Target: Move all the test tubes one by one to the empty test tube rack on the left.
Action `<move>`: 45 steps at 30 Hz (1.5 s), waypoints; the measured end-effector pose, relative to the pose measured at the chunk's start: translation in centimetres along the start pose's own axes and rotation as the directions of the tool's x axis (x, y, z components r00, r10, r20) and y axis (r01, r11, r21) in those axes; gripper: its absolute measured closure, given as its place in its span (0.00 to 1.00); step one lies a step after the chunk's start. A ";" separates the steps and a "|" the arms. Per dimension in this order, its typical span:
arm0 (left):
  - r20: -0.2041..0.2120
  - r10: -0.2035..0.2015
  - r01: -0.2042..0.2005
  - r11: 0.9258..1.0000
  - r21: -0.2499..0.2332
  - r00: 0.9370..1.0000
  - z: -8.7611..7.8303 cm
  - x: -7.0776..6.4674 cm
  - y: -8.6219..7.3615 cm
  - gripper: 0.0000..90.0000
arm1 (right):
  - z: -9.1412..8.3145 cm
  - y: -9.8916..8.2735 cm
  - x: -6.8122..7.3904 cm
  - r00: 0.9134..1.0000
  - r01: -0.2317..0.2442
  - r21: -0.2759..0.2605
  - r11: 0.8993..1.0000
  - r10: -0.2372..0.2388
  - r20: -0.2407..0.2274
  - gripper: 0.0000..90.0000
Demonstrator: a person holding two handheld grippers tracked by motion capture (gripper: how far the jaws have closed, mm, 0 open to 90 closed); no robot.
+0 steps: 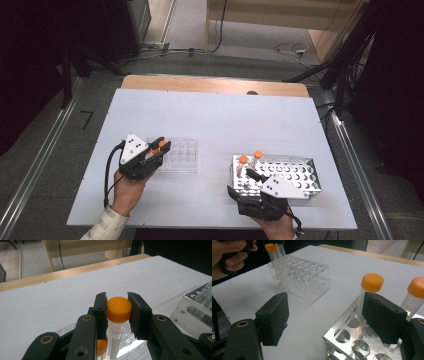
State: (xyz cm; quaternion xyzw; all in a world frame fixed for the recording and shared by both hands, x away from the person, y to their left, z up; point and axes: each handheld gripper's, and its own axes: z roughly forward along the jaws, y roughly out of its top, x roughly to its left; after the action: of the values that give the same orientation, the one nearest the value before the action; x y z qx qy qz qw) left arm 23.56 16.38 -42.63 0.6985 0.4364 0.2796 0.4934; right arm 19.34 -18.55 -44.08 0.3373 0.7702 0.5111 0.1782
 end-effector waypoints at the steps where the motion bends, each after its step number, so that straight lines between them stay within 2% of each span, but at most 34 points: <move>1: 0.000 0.002 -0.002 1.000 0.003 1.000 0.0 0.0 -0.1 0.78 | 0.0 0.0 0.0 1.000 0.001 -0.001 1.000 -0.001 0.000 0.23; 13: 0.013 0.012 -0.013 1.000 0.012 1.000 0.0 -0.3 -0.4 0.76 | 0.0 0.0 -0.1 1.000 0.004 -0.001 1.000 -0.004 0.002 0.23; 19: 0.043 0.019 -0.019 1.000 0.002 0.999 0.0 -0.3 -0.4 0.63 | 0.0 -0.1 -0.1 1.000 0.003 0.002 1.000 -0.003 0.006 0.23; 24: 0.035 0.018 -0.018 1.000 -0.011 0.999 -0.2 -0.5 -0.2 0.47 | 0.0 -0.1 -0.1 1.000 0.001 0.001 1.000 -0.001 0.009 0.23; 28: 0.037 0.004 -0.003 1.000 -0.016 0.999 -0.3 -0.5 -0.2 0.39 | 0.0 -0.1 -0.2 1.000 0.004 0.001 1.000 -0.004 0.015 0.23; 42: 0.082 -0.024 0.024 1.000 -0.007 0.996 -0.5 -0.4 -0.2 0.37 | -0.2 -0.2 -1.2 0.997 -0.017 -0.002 1.000 0.017 0.073 0.24; 45: 0.086 -0.028 0.029 1.000 -0.012 0.996 -0.5 -0.5 -0.2 0.30 | -0.3 -0.2 -1.6 0.996 -0.020 -0.007 1.000 0.020 0.091 0.24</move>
State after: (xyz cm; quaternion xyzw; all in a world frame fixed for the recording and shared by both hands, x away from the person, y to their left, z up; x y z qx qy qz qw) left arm 22.82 16.25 -42.65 0.7004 0.4230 0.2451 0.5201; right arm 20.23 -19.91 -44.30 0.3673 0.7565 0.4992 0.2089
